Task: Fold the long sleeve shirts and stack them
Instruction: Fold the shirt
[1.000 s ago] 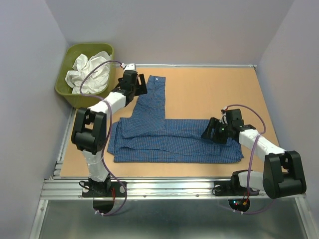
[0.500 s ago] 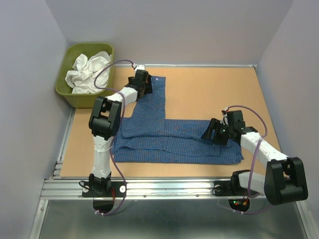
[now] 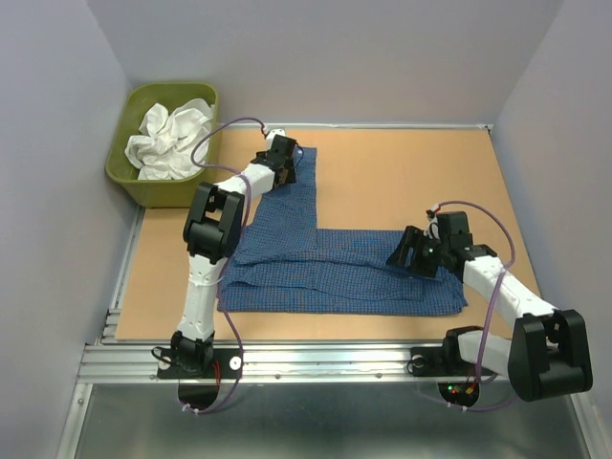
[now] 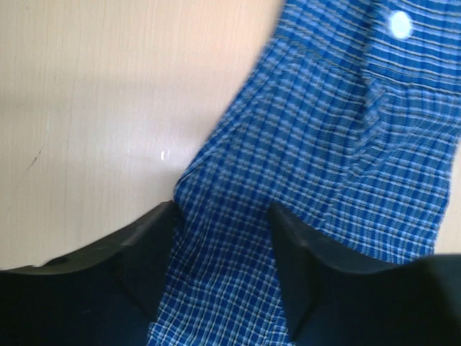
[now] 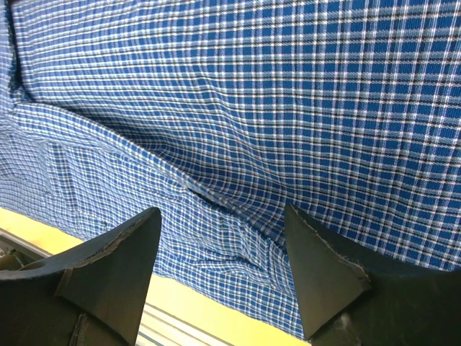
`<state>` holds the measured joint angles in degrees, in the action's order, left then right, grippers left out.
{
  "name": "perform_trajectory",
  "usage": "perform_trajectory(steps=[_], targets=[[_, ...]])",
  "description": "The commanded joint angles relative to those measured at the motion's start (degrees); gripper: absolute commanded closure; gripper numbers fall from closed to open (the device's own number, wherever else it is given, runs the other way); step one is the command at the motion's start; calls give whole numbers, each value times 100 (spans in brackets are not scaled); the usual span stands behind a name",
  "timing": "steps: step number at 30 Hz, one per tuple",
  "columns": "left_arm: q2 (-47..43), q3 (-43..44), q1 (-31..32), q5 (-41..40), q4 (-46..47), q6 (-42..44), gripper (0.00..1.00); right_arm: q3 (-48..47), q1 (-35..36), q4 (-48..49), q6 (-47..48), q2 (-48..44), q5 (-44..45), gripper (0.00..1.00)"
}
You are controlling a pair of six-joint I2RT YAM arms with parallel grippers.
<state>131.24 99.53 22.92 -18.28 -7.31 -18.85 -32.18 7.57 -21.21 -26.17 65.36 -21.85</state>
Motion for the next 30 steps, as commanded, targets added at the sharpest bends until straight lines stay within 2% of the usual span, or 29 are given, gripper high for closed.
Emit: perform_trajectory(steps=[1, 2, 3, 5, 6, 10, 16, 17, 23, 25, 26, 30], targets=[[86, 94, 72, -35, -596, -250, 42, -33, 25, -6, 139, -217, 84, 26], [86, 59, 73, -18, -596, -259, 48, -42, 25, -6, 148, -243, 119, 26], [77, -11, 99, -9, -596, -285, 59, -68, 16, -6, 156, -252, 145, 26], [16, -56, 99, -26, -605, -303, 71, -95, 25, -14, 191, -270, 154, 26], [-19, -65, 99, -52, -605, -295, 81, -112, 25, -6, 192, -278, 128, 26], [-492, 14, 99, -114, -622, -207, 98, -139, 25, -6, 209, -296, 137, 26], [-1696, -126, 222, -53, -710, 48, 100, -288, 25, -6, 227, -445, 347, 26], [-2151, -222, 274, -35, -719, 83, 100, -367, 16, -6, 244, -445, 374, 26], [-4242, -1583, 644, 500, -798, 119, 100, -631, 25, -6, 376, -402, 471, 26], [-4780, -2233, 696, 930, -921, -30, 100, -701, 25, -6, 394, -401, 523, 25], [-5331, -2679, 697, 1071, -1017, -196, 100, -710, 16, -6, 394, -410, 584, 26], [-6714, -3621, 705, 2028, -1421, -426, 100, -737, 25, -6, 385, -481, 646, 26]])
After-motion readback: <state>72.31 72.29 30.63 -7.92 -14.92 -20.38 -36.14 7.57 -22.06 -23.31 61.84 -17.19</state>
